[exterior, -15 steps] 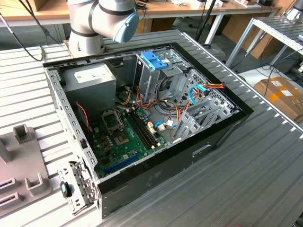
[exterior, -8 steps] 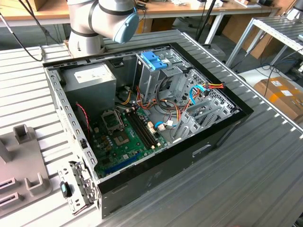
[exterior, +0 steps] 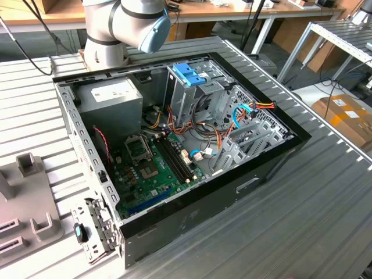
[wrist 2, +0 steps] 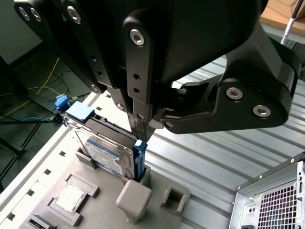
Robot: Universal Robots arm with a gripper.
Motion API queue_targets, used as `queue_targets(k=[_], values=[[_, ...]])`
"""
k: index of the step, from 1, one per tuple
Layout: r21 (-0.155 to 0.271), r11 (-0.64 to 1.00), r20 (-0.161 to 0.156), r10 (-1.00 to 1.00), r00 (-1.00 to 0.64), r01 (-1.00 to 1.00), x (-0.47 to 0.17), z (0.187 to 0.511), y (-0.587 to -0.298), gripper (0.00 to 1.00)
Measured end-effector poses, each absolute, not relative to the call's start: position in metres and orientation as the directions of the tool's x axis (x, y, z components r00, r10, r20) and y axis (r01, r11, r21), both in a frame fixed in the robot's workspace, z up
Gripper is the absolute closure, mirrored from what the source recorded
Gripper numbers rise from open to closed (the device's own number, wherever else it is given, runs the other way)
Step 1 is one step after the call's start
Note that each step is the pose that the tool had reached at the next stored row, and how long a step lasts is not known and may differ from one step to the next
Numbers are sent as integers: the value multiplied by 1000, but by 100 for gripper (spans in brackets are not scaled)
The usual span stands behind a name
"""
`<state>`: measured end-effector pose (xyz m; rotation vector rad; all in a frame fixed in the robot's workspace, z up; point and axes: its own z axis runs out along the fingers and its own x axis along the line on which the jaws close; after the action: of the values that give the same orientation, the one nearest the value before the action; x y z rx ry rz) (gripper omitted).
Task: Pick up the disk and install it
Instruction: 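Reach for the disk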
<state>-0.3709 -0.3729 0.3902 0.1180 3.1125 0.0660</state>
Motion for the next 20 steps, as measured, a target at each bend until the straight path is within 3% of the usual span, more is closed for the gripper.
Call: queue_targets(k=[20], values=[[43, 996, -25, 76, -997, 75, -385, 390, -373, 89]])
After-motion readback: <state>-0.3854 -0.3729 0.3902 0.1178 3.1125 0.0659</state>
